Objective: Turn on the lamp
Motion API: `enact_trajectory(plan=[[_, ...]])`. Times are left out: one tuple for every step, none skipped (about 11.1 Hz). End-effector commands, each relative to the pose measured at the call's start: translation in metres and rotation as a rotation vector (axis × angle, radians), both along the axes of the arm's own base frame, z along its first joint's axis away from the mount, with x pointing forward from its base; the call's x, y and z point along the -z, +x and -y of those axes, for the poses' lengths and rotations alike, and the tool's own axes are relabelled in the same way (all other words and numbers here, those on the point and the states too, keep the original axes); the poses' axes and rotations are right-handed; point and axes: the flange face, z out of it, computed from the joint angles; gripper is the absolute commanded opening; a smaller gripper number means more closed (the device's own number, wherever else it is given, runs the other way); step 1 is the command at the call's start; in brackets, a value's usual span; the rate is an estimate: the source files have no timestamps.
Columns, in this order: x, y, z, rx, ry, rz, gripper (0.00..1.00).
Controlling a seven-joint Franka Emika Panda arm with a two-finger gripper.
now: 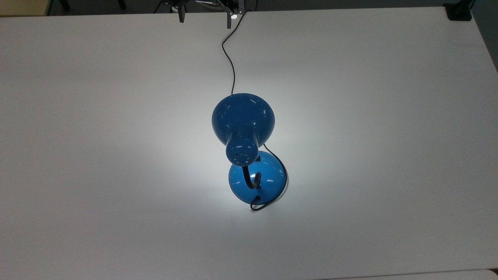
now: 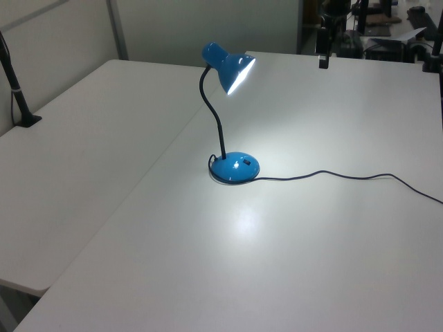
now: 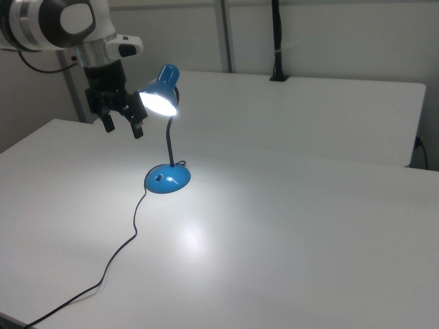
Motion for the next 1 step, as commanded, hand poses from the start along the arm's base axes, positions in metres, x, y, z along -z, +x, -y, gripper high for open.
enact_trajectory(plan=[[-0.0126, -0.0030, 0.0086, -0.006, 0.006, -0.002, 1.00]])
